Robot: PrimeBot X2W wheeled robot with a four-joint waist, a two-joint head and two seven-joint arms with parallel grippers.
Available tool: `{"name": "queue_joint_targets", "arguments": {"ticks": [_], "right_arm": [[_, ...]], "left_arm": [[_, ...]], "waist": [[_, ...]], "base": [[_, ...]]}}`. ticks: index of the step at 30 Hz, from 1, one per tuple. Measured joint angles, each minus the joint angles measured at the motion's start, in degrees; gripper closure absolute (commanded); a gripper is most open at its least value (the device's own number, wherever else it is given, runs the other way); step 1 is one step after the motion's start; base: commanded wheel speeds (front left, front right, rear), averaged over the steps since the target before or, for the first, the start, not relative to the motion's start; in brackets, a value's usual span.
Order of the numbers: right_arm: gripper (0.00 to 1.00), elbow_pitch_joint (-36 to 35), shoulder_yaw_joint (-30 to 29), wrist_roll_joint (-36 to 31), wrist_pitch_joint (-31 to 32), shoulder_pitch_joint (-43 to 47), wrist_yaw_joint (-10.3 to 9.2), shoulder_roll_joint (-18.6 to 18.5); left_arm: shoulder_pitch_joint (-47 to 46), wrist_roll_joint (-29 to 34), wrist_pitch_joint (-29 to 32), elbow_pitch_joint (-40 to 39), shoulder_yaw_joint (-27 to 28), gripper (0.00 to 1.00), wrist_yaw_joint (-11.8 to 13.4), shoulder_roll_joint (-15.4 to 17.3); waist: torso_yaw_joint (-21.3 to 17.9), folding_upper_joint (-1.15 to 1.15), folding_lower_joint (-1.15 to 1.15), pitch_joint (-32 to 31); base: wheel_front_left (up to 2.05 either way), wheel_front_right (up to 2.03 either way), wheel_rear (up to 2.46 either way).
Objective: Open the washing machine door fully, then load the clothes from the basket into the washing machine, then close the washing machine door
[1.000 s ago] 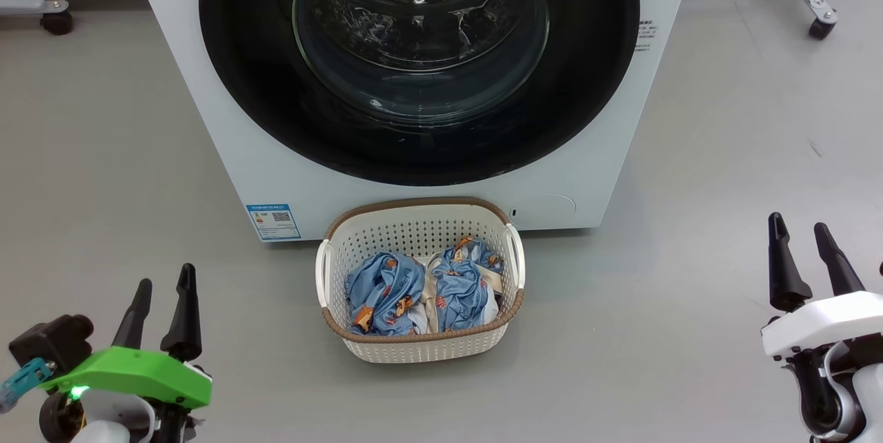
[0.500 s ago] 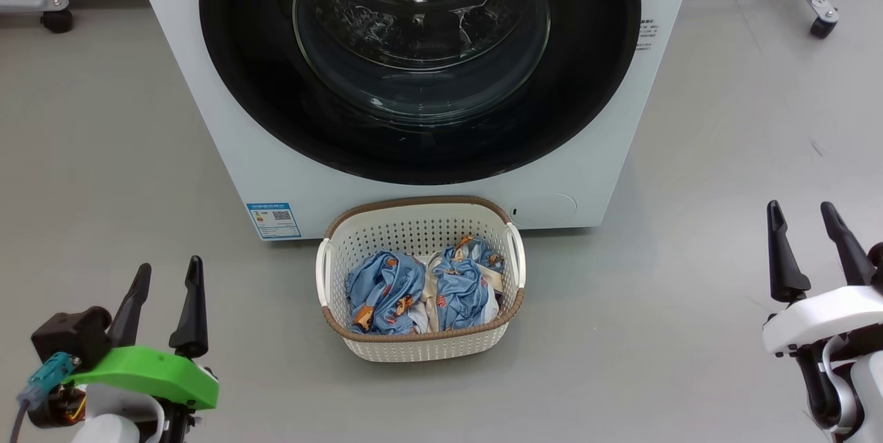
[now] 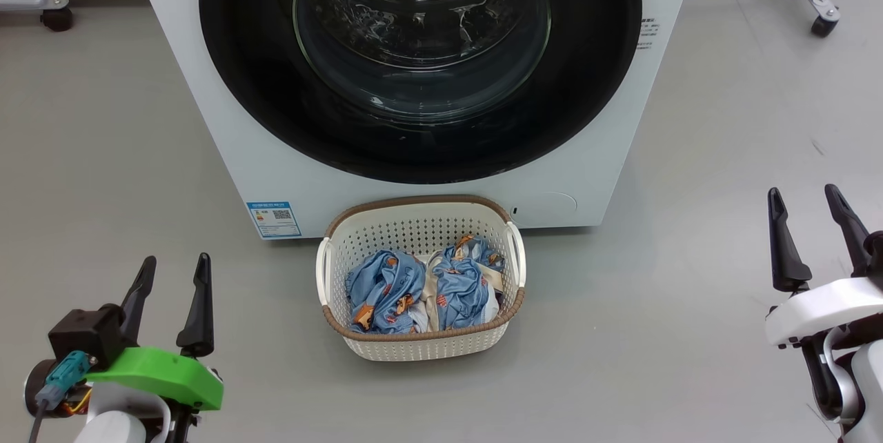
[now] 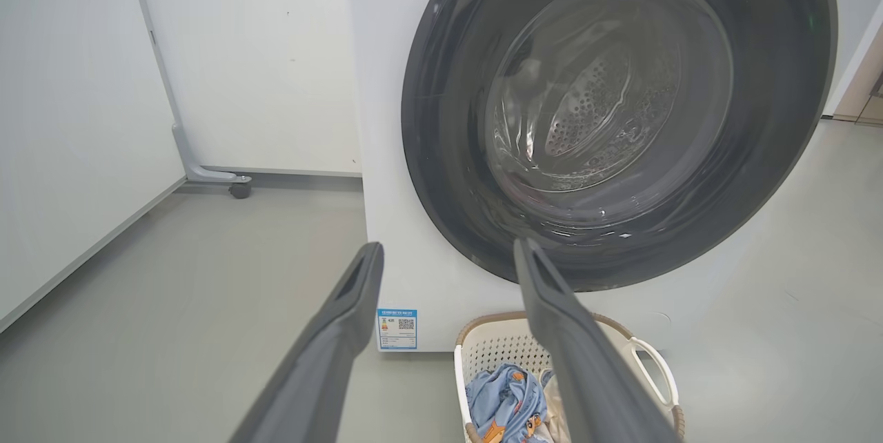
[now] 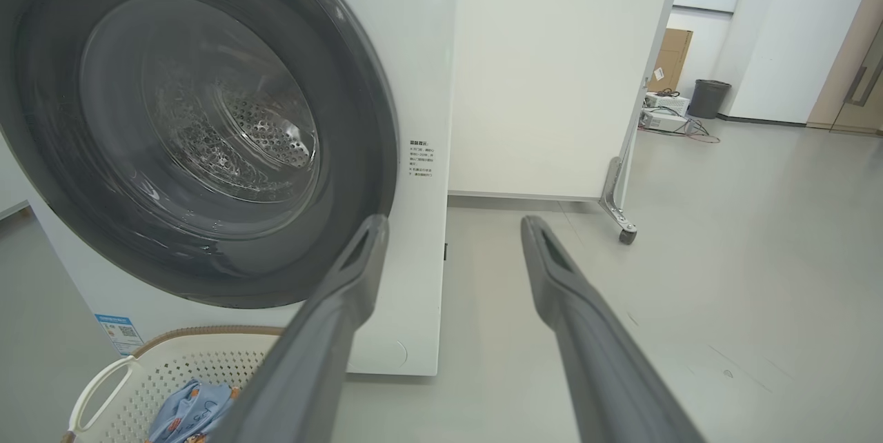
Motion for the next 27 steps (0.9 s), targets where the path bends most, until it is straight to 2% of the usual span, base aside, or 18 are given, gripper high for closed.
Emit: {"name": "queue_joint_targets", "arguments": {"ticks": [13, 27], "right_arm": [[0.00, 0.89, -0.33, 0.71, 0.00, -0.29, 0.11, 1.15], [0.00, 2.44, -0.31, 2.09, 0.01, -0.29, 1.09, 1.31]], "left_arm": [[0.01, 0.53, 0.00, 0.74, 0.43, 0.00, -0.07, -0.67], [0.01, 0.94, 0.00, 1.47, 1.14, 0.00, -0.49, -1.21]], "waist": [[0.25, 0.00, 0.00, -0.25], [0.54, 0.00, 0.00, -0.73]], "base": [[0.00, 0.00, 0.00], [0.00, 0.00, 0.00]]}}
